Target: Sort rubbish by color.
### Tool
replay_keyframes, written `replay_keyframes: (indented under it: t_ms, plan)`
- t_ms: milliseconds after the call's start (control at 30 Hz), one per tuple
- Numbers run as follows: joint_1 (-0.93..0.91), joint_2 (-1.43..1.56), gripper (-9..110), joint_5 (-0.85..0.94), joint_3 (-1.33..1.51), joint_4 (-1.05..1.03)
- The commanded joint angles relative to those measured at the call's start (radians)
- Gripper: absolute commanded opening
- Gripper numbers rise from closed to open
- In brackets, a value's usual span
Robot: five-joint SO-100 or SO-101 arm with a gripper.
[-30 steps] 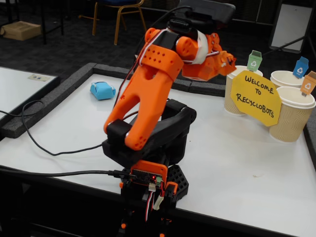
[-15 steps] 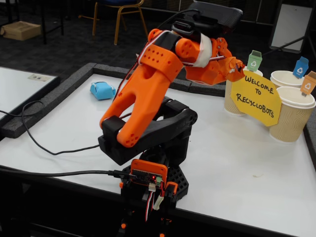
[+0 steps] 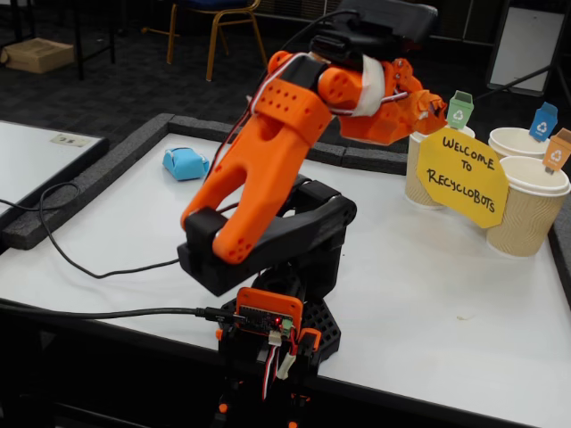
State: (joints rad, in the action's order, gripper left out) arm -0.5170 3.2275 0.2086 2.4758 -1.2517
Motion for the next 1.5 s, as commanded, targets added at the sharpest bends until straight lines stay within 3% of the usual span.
replay_keyframes:
  t_ms: [0,367,967,1467]
  plan:
    - [0.009,-0.135,0,0.02,-0.183,0.075]
    - [-0.051,-0.546,0,0.017,-0.417,0.207]
    - [-0.249,-1.325,0,0.018,-0.986,0.216]
    - [-0.272,-1.536,2,0.02,-1.186,0.199]
